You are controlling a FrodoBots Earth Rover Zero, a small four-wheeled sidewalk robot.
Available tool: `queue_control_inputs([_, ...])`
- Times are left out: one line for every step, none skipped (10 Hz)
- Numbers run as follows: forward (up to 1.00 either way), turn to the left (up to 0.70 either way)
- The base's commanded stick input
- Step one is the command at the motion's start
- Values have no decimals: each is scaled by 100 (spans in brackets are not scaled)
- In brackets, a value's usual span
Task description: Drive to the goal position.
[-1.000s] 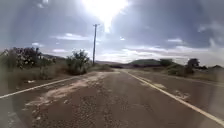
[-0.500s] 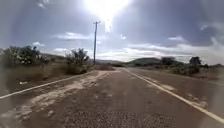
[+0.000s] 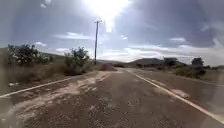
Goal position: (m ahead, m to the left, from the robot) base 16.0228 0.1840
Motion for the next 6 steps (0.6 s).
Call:
queue_control_inputs([100, 0])
queue_control_inputs([100, 0])
queue_control_inputs([100, 0])
queue_control_inputs([100, 0])
queue_control_inputs([100, 0])
queue_control_inputs([100, 0])
